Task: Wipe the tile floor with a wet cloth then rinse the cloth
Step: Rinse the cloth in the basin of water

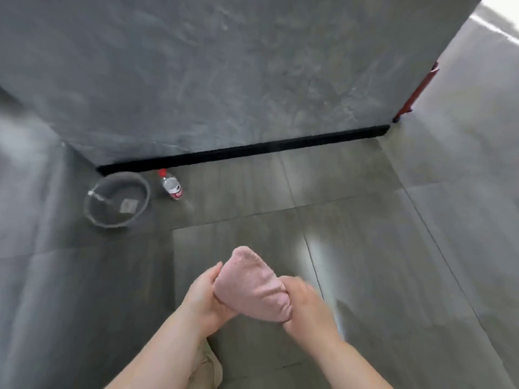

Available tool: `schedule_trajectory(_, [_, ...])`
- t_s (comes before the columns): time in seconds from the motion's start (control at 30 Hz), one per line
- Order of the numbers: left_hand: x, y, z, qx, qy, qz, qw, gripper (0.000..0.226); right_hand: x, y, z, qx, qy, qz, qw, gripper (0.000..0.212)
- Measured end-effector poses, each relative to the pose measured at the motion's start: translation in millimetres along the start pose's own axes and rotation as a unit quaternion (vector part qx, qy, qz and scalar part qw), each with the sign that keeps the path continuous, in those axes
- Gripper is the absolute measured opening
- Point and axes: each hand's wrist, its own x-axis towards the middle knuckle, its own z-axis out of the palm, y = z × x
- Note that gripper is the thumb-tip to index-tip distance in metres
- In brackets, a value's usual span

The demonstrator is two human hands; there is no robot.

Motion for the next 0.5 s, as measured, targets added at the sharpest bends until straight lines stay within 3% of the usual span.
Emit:
schedule_trajectory(0.13, [-22.1,75.2,-92.3,0.073,-0.043,0.033,0.996,0.028,74.4,-88.0,22.0,-0.12,0.043,-0.217,0.968,0.026])
schedule_trajectory(0.27, [-26.8,146.2,-175.9,0.148,-0.035,0.039,0.988,0.022,153.3,-190.3,62.3,-0.142,0.115,-0.451,0.874,0.031])
schedule_trajectory(0.37, [-17.0,199.0,-228.4,0.145,-0.004,0.03,0.989,0.062,215.6,-261.2,87.5,-0.142,0.196,-0.539,0.807,0.024])
schedule_trajectory(0.4, [-14.3,215.4,-243.1,0.147,-0.029,0.016,0.989,0.077,234.3,-277.6,95.0,-0.138,0.221,-0.554,0.79,0.023])
schedule_trajectory(0.5, [-8.4,267.4,-273.5,0.031,-0.157,-0.042,0.986,0.084,285.3,-307.5,111.4,-0.143,0.24,-0.595,0.754,0.02])
